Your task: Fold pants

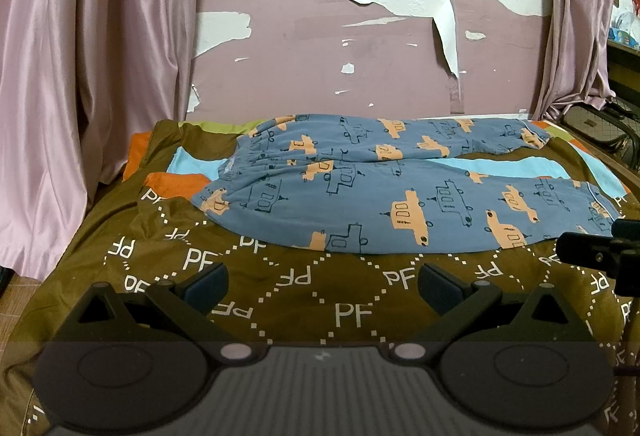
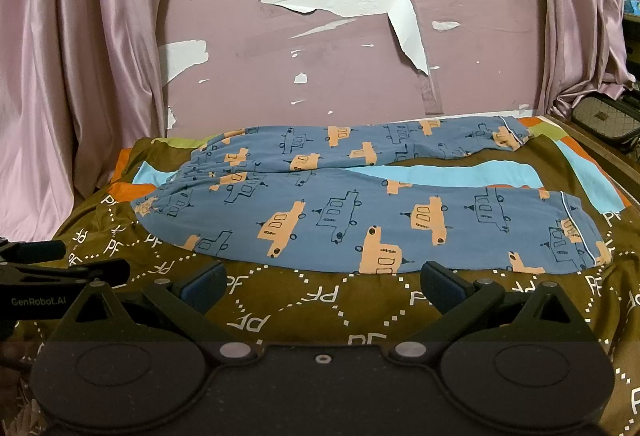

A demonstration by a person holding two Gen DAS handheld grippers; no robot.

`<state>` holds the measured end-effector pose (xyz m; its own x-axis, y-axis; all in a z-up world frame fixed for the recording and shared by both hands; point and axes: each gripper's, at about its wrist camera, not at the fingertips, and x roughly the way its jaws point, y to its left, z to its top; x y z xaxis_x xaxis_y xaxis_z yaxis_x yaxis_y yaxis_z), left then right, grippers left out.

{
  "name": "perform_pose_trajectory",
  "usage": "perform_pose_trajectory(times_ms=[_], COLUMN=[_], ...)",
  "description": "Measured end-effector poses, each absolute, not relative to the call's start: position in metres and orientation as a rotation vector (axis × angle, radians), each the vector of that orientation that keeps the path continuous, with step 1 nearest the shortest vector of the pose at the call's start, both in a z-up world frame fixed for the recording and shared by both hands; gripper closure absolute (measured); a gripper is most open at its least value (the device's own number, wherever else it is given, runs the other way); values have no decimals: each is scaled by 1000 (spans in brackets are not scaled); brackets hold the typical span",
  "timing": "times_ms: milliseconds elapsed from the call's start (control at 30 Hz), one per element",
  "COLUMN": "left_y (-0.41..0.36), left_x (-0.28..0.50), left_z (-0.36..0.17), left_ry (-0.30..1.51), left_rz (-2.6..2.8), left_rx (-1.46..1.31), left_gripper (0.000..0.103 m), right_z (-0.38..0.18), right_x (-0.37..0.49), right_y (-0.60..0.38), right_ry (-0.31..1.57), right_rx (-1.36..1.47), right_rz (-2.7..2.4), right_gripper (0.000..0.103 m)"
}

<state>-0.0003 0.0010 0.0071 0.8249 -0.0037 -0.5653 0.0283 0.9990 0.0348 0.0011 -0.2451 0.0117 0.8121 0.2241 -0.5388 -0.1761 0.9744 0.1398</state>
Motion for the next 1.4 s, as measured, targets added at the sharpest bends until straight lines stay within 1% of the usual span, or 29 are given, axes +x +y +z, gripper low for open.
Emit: perform_pose_trajectory(times_ms=[533,1133,1400], left_y=[8,9,3], left_x=[-3,7,20], left_z=[4,-5,-7], left_ry=[617,688,740], left_rz=[-13,1,6], left_rx=[31,0,-5], left_gripper=[0,0,0], right_z=[7,8,5], right_x=[3,9,18], right_y=[-245,-246,-248], right_ry=[613,659,711], right_rx=[86,85,83], right_rz=[204,166,132], right_gripper=[1,0,0])
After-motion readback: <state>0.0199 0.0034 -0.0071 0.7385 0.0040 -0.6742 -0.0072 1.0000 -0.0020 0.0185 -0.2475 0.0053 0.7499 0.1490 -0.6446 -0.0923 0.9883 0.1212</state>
